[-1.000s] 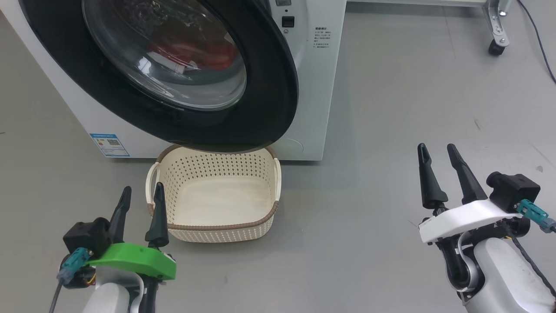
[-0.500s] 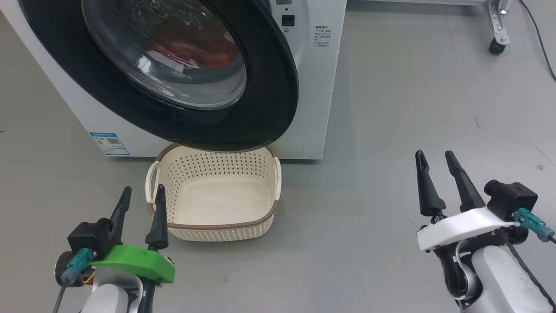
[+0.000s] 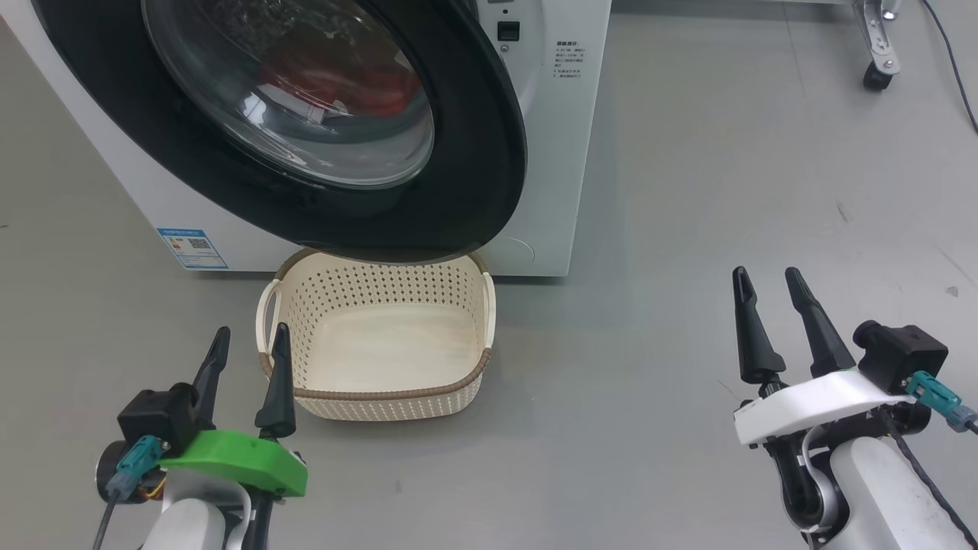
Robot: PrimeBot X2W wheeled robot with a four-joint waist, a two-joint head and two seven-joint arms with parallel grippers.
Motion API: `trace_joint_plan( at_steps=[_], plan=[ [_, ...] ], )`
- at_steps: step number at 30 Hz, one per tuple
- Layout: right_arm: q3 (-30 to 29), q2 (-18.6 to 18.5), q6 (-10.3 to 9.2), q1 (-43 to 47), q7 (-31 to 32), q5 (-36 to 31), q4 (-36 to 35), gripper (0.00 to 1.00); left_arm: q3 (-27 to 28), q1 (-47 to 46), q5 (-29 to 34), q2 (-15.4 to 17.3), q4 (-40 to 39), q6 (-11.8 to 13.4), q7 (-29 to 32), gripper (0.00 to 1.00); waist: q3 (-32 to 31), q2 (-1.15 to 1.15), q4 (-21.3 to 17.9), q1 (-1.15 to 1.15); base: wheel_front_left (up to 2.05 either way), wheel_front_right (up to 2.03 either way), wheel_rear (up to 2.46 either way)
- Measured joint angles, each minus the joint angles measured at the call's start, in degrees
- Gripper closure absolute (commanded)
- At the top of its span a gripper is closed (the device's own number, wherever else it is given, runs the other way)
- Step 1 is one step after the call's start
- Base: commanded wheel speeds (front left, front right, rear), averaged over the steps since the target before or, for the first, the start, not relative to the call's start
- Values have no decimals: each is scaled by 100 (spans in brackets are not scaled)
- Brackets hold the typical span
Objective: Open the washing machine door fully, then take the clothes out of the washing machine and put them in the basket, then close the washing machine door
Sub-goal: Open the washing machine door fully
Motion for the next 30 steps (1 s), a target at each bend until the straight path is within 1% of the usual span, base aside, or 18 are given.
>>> trace_joint_plan(
  at_steps=[21,22,23,24,25,30],
  plan=[
    [-93,18,15,77,0,-52,-33,0,10,1,41,-31,-57,-1,0,0,157,0,61,0,0,0,0],
    [-92,14,16,77,0,-52,-34,28,1,1,41,-34,-58,-1,0,0,166,0,70,0,0,0,0],
    [-94,11,16,77,0,-51,-40,59,-18,0,41,-36,-59,-1,0,0,180,0,79,0,0,0,0],
    [-96,-2,16,76,0,-51,-45,81,-44,-1,41,-40,-60,-1,0,0,198,0,89,0,0,0,0],
    [-96,-27,21,71,0,-52,-46,100,-63,-2,42,-46,-62,-1,0,0,218,0,103,0,0,0,0],
    [-104,-87,71,-43,3,-48,-120,100,-83,-12,43,-73,-92,-2,0,0,327,0,193,0,0,0,0]
  ],
)
